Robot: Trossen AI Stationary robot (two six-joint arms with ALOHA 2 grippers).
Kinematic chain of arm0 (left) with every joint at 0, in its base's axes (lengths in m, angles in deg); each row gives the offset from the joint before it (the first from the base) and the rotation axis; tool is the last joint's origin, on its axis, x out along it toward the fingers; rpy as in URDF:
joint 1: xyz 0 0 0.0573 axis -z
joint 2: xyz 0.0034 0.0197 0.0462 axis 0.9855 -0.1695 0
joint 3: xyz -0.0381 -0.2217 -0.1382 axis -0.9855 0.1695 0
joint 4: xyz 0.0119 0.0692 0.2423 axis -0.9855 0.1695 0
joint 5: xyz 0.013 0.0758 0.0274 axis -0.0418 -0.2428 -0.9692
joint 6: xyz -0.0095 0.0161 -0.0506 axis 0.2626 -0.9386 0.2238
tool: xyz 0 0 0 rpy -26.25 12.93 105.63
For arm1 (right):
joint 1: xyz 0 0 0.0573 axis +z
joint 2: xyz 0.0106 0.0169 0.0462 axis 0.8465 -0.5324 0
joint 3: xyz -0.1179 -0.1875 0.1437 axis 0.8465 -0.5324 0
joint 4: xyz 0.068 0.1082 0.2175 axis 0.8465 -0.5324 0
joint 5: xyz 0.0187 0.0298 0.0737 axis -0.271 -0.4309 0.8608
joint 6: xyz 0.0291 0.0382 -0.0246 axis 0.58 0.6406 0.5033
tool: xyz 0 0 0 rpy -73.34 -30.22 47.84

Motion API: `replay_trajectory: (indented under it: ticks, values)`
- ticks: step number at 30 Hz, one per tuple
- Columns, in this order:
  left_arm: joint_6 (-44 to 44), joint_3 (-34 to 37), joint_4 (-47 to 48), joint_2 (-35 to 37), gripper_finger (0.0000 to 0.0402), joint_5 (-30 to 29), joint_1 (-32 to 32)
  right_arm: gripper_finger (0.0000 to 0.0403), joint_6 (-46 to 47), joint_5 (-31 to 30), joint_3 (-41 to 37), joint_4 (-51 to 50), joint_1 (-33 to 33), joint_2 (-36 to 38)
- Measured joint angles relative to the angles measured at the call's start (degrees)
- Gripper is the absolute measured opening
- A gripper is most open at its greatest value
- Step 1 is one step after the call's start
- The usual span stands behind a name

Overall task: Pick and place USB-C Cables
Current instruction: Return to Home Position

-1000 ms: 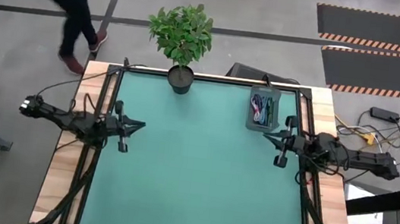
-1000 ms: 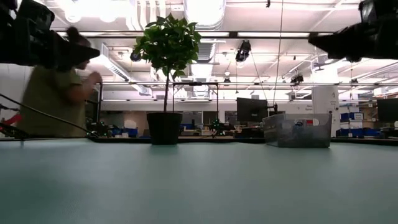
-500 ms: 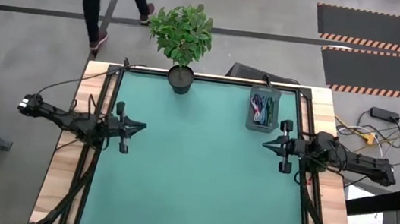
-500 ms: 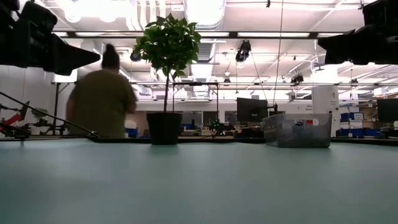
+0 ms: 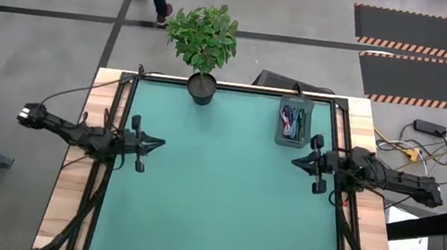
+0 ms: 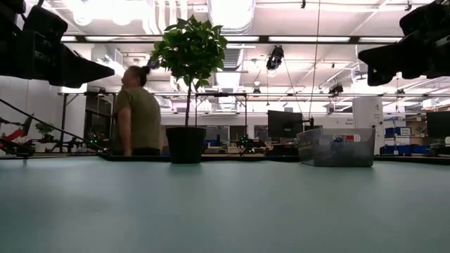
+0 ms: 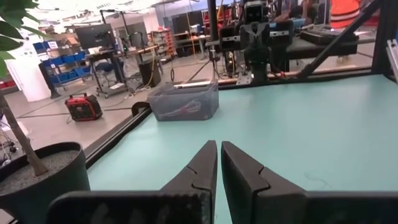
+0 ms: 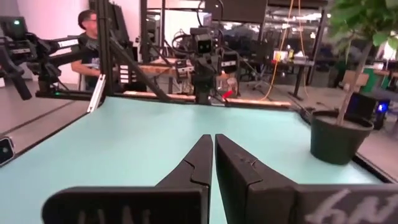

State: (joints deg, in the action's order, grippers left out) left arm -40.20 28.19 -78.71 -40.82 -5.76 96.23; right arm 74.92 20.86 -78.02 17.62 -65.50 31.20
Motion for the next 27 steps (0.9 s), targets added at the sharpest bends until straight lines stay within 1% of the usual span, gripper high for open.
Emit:
replay_trajectory:
  ticks: [7,27]
  values:
    - [0.0,0.02,0.0,-1.69,0.0008,0.02,-0.02,0.0009,0.55,-0.33,0.0,-0.08,0.0,-1.78]
    - [-0.02,-0.04,-0.59,-5.49,0.0008,0.02,-0.02,0.0009,0.51,-0.33,-0.02,-0.26,0.0,-1.79]
